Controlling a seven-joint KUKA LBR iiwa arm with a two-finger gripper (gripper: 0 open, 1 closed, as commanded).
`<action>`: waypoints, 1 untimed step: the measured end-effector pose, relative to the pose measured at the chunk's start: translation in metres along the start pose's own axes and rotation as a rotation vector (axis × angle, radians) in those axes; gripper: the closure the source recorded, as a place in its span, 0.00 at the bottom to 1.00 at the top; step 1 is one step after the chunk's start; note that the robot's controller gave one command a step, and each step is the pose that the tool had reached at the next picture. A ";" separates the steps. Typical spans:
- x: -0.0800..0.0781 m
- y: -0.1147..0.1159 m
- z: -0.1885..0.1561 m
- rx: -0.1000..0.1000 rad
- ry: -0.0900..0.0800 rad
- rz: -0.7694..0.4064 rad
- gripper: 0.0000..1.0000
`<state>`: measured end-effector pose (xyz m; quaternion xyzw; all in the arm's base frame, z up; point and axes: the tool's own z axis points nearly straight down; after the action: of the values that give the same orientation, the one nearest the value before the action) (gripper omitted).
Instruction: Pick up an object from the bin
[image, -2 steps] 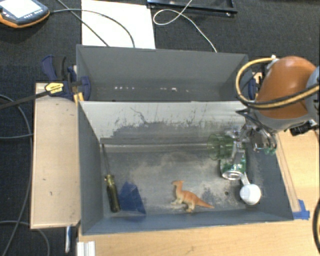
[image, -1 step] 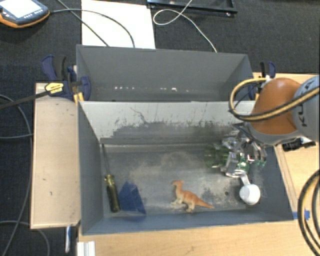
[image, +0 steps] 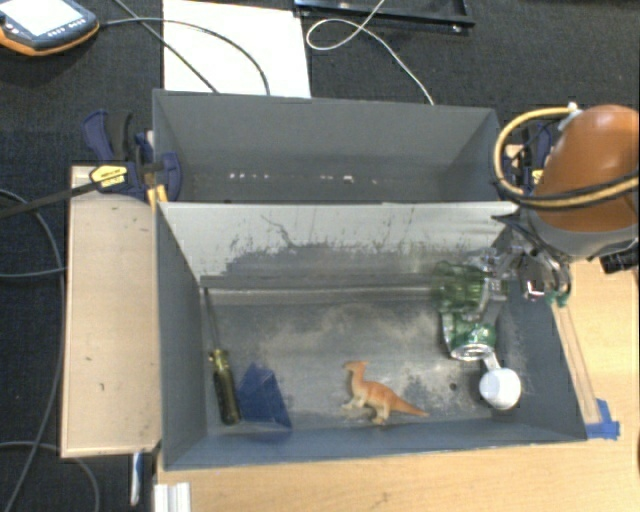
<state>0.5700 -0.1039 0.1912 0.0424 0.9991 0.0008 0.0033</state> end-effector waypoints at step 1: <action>-0.018 -0.018 0.076 -0.001 -0.012 -0.013 1.00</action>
Offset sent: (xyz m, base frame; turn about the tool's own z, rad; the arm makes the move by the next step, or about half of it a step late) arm -0.0148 0.0205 0.1613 0.0490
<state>0.5865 -0.1232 0.1153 0.0357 0.9993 0.0009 0.0091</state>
